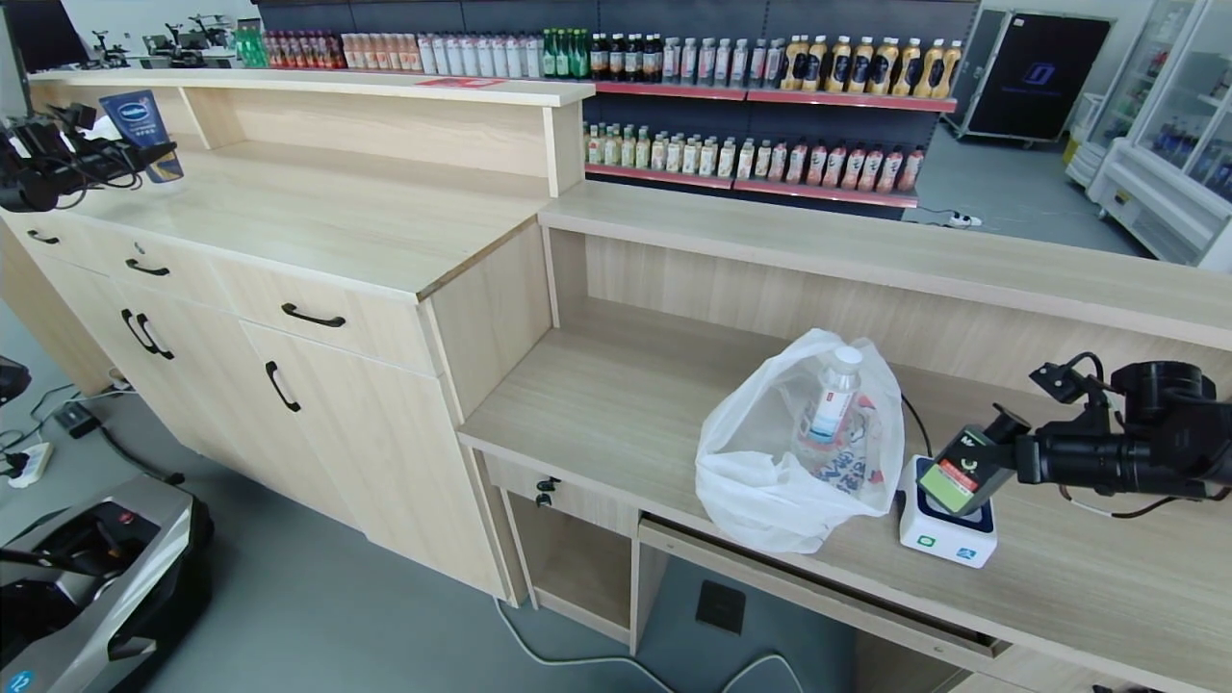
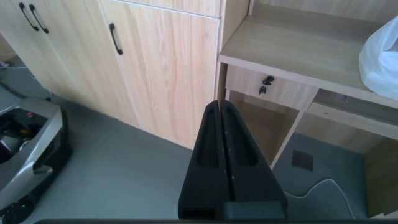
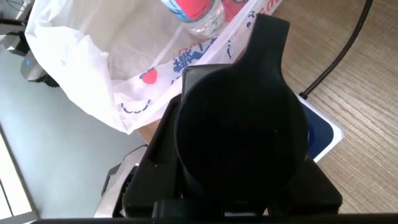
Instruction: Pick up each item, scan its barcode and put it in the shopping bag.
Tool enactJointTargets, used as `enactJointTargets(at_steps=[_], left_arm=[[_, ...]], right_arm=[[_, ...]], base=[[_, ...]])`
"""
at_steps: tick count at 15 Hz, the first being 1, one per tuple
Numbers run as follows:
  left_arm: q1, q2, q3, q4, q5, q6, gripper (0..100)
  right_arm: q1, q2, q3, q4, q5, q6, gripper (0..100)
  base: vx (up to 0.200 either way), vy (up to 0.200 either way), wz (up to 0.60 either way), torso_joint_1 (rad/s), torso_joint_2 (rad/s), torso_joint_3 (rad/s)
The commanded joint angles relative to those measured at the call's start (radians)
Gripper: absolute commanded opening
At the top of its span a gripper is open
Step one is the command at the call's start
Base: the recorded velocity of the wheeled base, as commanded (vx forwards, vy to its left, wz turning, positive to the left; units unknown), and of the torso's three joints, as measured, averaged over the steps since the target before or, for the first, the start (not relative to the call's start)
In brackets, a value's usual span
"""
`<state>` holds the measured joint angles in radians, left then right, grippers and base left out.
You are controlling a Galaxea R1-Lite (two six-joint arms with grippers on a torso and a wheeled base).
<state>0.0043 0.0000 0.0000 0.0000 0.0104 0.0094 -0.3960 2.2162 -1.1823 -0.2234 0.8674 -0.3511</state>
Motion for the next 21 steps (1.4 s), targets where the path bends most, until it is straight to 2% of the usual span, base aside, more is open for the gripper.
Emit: enactJointTargets(at_steps=[1, 16, 18, 19, 21], left_arm=[[0.000, 0.000, 0.000, 0.000, 0.000, 0.000, 0], [0.000, 0.000, 0.000, 0.000, 0.000, 0.000, 0], [0.000, 0.000, 0.000, 0.000, 0.000, 0.000, 0], [0.000, 0.000, 0.000, 0.000, 0.000, 0.000, 0], [0.000, 0.000, 0.000, 0.000, 0.000, 0.000, 0]], right_arm=[[0.003, 0.010, -0.011, -0.001, 0.002, 0.000, 0], [0.009, -0.010, -0.008, 0.001, 0.018, 0.026, 0], [-0.009, -0.151, 0.063, 0.001, 0.010, 0.014, 0], [-0.020, -0.250, 0.118, -0.008, 0.008, -0.029, 0], [-0.096, -0.398, 0.224, -0.008, 0.008, -0.180, 0]], base=[[0.000, 0.000, 0.00, 0.000, 0.00, 0.000], [0.000, 0.000, 0.00, 0.000, 0.00, 0.000], [0.000, 0.000, 0.00, 0.000, 0.00, 0.000], [0.000, 0.000, 0.00, 0.000, 0.00, 0.000], [0.000, 0.000, 0.00, 0.000, 0.00, 0.000]])
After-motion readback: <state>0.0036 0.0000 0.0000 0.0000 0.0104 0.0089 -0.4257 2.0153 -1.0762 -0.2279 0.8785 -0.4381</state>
